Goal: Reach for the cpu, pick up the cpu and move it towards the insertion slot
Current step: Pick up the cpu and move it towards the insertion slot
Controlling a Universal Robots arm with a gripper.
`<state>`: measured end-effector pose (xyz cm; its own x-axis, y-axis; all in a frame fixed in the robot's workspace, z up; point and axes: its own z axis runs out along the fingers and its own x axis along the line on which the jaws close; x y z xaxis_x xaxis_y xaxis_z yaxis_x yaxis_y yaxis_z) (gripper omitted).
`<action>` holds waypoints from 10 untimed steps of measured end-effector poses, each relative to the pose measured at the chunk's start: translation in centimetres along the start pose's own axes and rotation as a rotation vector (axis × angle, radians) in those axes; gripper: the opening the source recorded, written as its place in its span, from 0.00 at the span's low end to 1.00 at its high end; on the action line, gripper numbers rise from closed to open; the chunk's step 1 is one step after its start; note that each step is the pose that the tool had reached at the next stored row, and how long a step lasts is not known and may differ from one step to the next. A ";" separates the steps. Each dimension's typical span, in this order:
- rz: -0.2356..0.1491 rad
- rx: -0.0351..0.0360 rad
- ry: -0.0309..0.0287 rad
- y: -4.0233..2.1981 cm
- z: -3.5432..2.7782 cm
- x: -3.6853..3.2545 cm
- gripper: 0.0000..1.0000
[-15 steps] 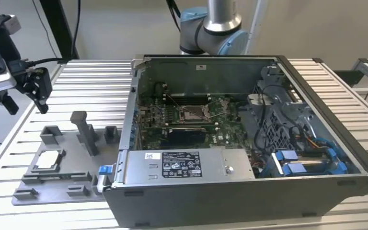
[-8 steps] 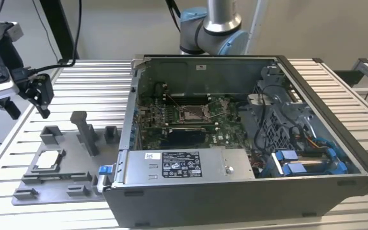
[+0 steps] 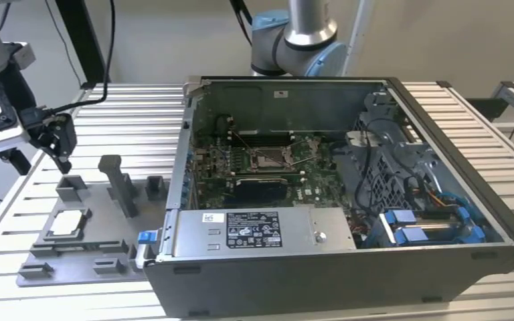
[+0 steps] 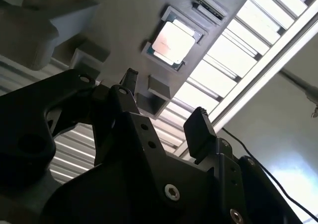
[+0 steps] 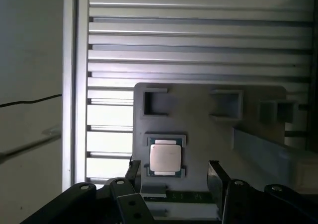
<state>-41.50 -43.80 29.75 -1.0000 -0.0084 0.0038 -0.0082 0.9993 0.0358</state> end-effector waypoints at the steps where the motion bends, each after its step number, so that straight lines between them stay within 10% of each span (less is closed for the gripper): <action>1: 0.000 0.0000 0.0001 -0.10 0.18 0.00 1.00; 10: 0.000 0.0000 0.0002 -0.48 1.81 0.00 1.00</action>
<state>-41.50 -44.22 27.93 -1.0000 -0.0083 0.0040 -0.0082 0.9993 0.0358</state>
